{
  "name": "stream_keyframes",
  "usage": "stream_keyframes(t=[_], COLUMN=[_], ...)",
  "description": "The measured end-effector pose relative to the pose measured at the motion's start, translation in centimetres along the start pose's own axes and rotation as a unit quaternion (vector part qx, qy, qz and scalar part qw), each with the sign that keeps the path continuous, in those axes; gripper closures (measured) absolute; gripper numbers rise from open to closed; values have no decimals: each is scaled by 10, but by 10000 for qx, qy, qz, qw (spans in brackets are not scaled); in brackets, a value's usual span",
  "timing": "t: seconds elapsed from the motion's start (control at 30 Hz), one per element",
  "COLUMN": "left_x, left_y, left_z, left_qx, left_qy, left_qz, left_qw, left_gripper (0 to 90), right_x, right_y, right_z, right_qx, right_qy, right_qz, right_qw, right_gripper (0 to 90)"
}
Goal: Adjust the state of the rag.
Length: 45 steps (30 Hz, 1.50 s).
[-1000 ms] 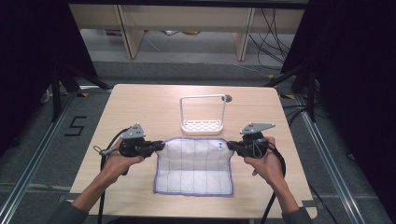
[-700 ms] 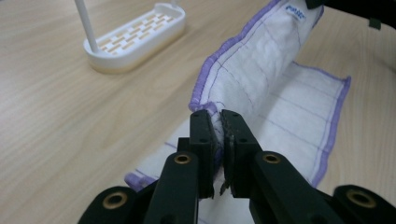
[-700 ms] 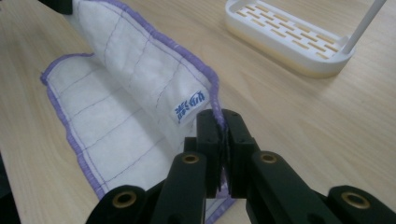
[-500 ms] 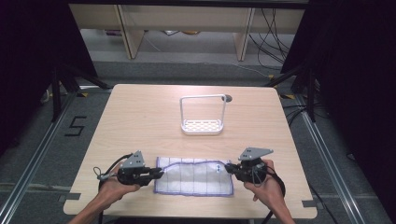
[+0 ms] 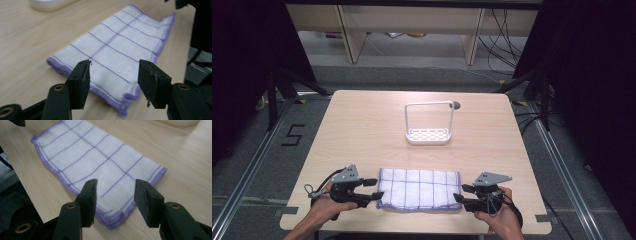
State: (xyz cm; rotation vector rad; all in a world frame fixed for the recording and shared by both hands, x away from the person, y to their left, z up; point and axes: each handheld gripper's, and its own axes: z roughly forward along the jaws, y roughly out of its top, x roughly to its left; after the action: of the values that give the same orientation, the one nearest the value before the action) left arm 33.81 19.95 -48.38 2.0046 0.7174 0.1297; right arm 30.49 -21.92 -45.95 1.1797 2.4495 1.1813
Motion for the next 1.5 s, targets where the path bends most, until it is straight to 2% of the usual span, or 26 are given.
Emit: stream_keyframes(t=[0.03, 0.07, 0.13, 0.17, 0.2, 0.27, 0.3, 0.37, 0.4, 0.47, 0.5, 0.6, 0.77, 0.8, 0.93, 0.97, 1.0, 1.1, 1.13, 1.17, 1.2, 1.27, 1.3, 1.4, 1.47, 1.5], left_x=[5, 10, 20, 25, 35, 38, 42, 49, 52, 54, 54, 50, 49, 51, 48, 49, 47, 46, 47, 47, 46, 47, 46, 43, 43, 41], left_y=[3, 7, 14, 17, 21, 22, 23, 23, 22, 21, 21, 20, 19, 19, 17, 18, 17, 16, 15, 15, 13, 12, 11, 9, 8, 7], left_z=[1, 3, 10, 13, 23, 26, 32, 39, 44, 46, 47, 49, 56, 56, 62, 62, 64, 61, 58, 58, 58, 56, 55, 56, 54, 53], left_qx=[-43, -27, -94, -53, 38, 84, 98, 202, 257, 298, 306, 347, 488, 624, 645, 733, 677, 620, 683, 683, 601, 700, 698, 614, 712, 663], left_qy=[86, 149, 332, 419, 439, 502, 604, 612, 676, 662, 667, 650, 628, 586, 573, 580, 610, 646, 644, 644, 650, 626, 616, 594, 595, 586], left_qz=[-60, -82, -130, -241, -291, -263, -311, -363, -372, -388, -384, -312, -248, -115, -134, 37, -9, 5, 82, 82, 11, 106, 118, 31, 139, 88], left_qw=[9999, 9999, 9993, 9988, 9986, 9984, 9976, 9973, 9967, 9966, 9966, 9968, 9965, 9963, 9962, 9956, 9958, 9960, 9955, 9955, 9961, 9955, 9956, 9963, 9956, 9960], left_gripper=[424, 416, 415, 409, 391, 389, 385, 383, 382, 381, 381, 386, 394, 408, 475, 475, 503, 648, 684, 710, 742, 789, 813, 842, 855, 856], right_x=[0, -3, 0, -2, -1, -1, -1, 2, 5, 6, 10, 14, 16, 19, 20, 20, 20, 20, 19, 19, 17, 17, 18, 17, 15, 15], right_y=[0, 2, 2, 2, 0, -2, -4, -10, -13, -14, -16, -18, -16, -17, -22, -22, -22, -23, -23, -23, -23, -23, -24, -24, -23, -23], right_z=[0, -3, -4, -2, 2, 5, 7, 17, 24, 26, 29, 34, 31, 29, 34, 34, 34, 35, 36, 36, 35, 35, 36, 37, 37, 38], right_qx=[0, -27, 48, 58, 128, 159, 227, 466, 683, 742, 939, 1012, 888, 909, 978, 978, 998, 933, 905, 905, 887, 892, 885, 826, 874, 835], right_qy=[0, -256, -321, -432, -437, -483, -509, -566, -704, -773, -905, -987, -998, -953, -961, -961, -931, -879, -844, -844, -803, -789, -680, -613, -552, -502], right_qz=[0, -191, -66, -223, -59, -108, -87, -115, -186, -254, -383, -514, -518, -417, -455, -455, -397, -548, -479, -479, -441, -424, -357, -323, -369, -249], right_qw=[10000, 9995, 9995, 9988, 9989, 9986, 9984, 9972, 9950, 9939, 9907, 9886, 9897, 9904, 9895, 9895, 9898, 9902, 9912, 9912, 9918, 9920, 9931, 9942, 9940, 9949], right_gripper=[523, 499, 493, 481, 480, 481, 480, 474, 467, 462, 461, 458, 450, 445, 452, 452, 468, 540, 577, 577, 638, 665, 749, 796, 827, 842])
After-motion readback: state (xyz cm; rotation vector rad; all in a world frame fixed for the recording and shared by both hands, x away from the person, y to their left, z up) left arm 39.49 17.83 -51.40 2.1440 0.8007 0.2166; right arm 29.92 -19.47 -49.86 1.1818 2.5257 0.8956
